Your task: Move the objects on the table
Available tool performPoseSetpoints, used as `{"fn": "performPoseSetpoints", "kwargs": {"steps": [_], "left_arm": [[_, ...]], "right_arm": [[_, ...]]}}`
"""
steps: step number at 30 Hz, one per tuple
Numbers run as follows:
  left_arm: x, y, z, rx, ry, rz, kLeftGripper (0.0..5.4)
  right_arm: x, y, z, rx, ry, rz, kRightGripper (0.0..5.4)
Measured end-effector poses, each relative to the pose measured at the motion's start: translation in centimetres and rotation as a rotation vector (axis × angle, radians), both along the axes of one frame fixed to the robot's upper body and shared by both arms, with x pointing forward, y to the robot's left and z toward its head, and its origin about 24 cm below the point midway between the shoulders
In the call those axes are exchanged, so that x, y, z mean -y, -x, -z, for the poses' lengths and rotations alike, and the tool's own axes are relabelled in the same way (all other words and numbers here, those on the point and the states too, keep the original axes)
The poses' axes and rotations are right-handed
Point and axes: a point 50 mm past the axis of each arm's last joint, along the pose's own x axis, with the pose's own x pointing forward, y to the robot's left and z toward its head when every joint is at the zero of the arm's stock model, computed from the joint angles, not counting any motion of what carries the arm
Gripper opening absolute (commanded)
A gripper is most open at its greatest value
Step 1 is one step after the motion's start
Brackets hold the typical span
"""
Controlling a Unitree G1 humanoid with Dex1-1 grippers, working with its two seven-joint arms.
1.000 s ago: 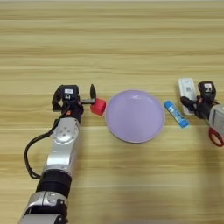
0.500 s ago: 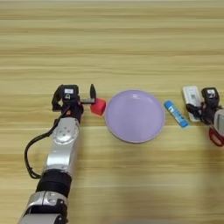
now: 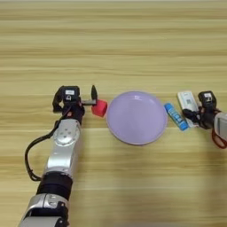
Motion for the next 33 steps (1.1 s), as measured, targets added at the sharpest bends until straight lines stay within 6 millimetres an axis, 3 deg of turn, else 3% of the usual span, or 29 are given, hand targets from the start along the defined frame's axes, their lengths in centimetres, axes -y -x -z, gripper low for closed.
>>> {"fn": "performPoseSetpoints", "kwargs": {"steps": [12, 20, 26, 33], "left_arm": [[0.0, 0.0, 0.0, 0.0, 0.0, 0.0, 5.4], [0.0, 0.0, 0.0, 0.0, 0.0, 0.0, 5.4], [0.0, 0.0, 0.0, -0.001, 0.0, 0.0, 5.4], [0.0, 0.0, 0.1, -0.006, 0.0, 0.0, 5.4]], "right_arm": [[0.1, 0.1, -0.1, 0.014, 0.037, 0.007, 4.47], [-0.2, -0.5, -2.3, 0.13, 0.043, 0.007, 5.33], [-1.6, -0.5, -3.5, 0.205, 0.008, -0.029, 5.38], [-2.8, -0.3, -3.3, 0.216, -0.012, -0.058, 5.38]]}}
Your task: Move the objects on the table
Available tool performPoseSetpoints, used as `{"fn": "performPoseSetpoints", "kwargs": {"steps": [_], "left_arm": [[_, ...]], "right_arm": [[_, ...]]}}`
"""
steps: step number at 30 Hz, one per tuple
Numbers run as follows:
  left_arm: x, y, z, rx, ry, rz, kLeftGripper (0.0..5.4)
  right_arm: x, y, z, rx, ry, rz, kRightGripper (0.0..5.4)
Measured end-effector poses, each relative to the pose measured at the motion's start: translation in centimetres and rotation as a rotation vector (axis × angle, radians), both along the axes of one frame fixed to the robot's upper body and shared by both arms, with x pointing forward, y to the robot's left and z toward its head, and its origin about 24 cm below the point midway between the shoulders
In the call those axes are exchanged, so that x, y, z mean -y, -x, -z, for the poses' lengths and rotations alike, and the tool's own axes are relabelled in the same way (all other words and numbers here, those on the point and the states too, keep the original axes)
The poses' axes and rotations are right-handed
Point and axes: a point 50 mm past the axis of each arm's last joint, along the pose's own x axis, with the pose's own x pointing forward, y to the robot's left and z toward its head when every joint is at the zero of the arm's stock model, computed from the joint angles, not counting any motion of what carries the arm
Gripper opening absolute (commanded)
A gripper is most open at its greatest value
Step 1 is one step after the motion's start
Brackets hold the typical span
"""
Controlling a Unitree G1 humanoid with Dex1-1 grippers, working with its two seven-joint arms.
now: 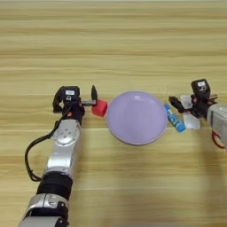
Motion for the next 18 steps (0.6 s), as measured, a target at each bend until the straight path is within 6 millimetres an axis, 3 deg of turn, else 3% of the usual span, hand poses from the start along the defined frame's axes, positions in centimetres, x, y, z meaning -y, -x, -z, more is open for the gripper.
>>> {"fn": "performPoseSetpoints", "kwargs": {"steps": [10, 14, 18], "left_arm": [[0.0, -0.1, 0.0, 0.001, 0.0, 0.0, 5.4], [0.0, -0.1, 0.0, 0.001, 0.0, 0.001, 5.4], [0.0, -0.1, 0.0, 0.001, 0.0, 0.001, 5.4]], "right_arm": [[-3.6, 1.1, 1.9, -0.022, -0.011, -0.102, 5.38], [-4.2, 1.1, 1.9, -0.001, 0.022, -0.135, 5.38], [-6.0, 1.3, 1.9, 0.038, 0.073, -0.212, 5.38]]}}
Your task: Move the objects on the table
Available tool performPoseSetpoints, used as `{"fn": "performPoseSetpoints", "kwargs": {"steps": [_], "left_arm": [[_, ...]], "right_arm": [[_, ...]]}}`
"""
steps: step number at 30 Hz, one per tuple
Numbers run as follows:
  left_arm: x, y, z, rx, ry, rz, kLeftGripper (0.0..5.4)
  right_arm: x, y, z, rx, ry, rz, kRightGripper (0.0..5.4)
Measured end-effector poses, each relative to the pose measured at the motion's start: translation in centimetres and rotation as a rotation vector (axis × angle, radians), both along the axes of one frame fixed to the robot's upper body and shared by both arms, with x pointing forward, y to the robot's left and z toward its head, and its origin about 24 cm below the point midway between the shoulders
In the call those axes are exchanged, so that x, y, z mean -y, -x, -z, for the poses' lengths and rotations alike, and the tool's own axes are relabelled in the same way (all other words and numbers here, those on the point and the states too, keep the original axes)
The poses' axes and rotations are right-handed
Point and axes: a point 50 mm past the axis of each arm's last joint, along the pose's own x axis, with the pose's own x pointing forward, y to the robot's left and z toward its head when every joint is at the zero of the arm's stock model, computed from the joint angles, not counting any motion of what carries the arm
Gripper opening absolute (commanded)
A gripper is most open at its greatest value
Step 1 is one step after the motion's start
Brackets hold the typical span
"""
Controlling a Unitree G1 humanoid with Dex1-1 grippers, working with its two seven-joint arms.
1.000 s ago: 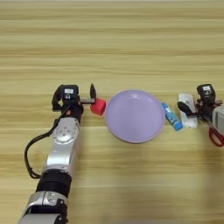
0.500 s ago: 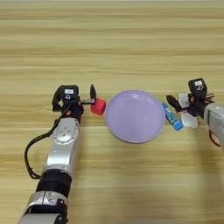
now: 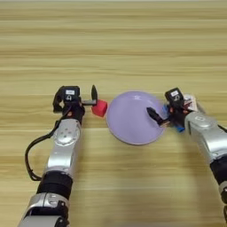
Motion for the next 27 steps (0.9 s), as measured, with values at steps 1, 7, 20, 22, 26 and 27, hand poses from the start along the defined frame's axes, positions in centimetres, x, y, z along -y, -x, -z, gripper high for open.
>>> {"fn": "performPoseSetpoints", "kwargs": {"steps": [1, 7, 20, 22, 26, 27], "left_arm": [[0.0, 0.0, 0.0, 0.0, 0.0, 0.0, 5.4], [0.1, 0.0, 0.0, 0.0, 0.001, 0.001, 5.4], [0.2, 0.0, 0.0, 0.0, 0.005, 0.0, 5.4], [0.2, 0.0, 0.0, 0.001, 0.005, 0.001, 5.4], [0.3, 0.0, 0.0, 0.001, 0.005, 0.001, 5.4], [0.3, 0.0, 0.0, 0.001, 0.005, 0.001, 5.4]], "right_arm": [[-0.3, 0.0, 0.0, 0.009, 0.014, -0.015, 5.38], [-1.6, 0.6, 1.8, 0.004, 0.181, -0.109, 5.38], [-1.6, 1.4, 1.9, 0.022, 0.388, -0.287, 5.38], [-1.2, 1.8, 1.7, 0.013, 0.4, -0.302, 5.38], [-0.4, 2.6, 1.6, -0.02, 0.413, -0.315, 5.38], [-0.3, 2.6, 1.5, -0.024, 0.415, -0.315, 5.38]]}}
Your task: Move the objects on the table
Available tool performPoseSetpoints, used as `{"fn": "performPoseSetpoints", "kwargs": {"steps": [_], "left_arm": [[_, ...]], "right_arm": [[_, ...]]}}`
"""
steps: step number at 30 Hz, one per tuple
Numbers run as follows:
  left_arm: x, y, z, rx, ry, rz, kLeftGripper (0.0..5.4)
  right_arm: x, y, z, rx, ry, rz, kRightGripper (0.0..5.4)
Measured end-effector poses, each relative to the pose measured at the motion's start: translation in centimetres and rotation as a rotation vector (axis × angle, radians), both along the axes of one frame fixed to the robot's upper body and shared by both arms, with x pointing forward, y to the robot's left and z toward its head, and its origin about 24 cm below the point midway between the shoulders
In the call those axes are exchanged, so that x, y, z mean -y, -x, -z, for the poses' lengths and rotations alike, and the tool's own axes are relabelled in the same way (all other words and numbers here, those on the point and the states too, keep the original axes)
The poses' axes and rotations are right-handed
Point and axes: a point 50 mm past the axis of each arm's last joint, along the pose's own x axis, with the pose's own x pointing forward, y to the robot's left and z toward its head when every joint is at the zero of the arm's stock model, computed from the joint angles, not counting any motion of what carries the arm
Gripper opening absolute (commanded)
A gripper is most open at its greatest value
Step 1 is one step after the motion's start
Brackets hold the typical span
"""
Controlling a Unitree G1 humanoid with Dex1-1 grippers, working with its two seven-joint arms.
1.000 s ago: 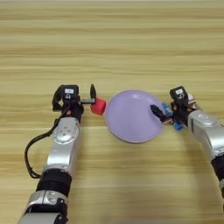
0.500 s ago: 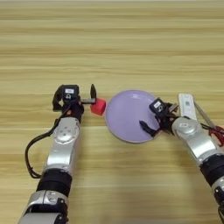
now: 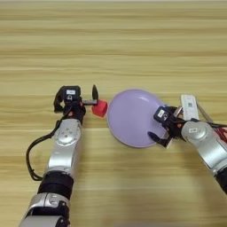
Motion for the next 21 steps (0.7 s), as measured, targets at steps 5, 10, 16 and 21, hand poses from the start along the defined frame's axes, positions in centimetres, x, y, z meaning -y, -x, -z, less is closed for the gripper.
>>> {"fn": "performPoseSetpoints", "kwargs": {"steps": [5, 10, 16, 21], "left_arm": [[0.1, 0.0, 0.0, 0.0, 0.0, 0.0, 5.4], [0.2, 0.0, 0.0, 0.001, 0.0, 0.001, 5.4], [0.2, 0.0, 0.0, 0.001, 0.0, 0.001, 5.4], [0.2, -0.1, 0.0, 0.002, 0.0, 0.001, 5.4]], "right_arm": [[0.6, 0.6, -0.1, -0.016, 0.009, -0.001, 5.38], [0.9, 0.8, -0.2, -0.022, 0.019, 0.002, 5.38], [1.4, 1.0, -0.3, -0.031, 0.033, 0.003, 5.38], [1.9, 1.3, -0.4, -0.038, 0.036, 0.014, 5.38]]}}
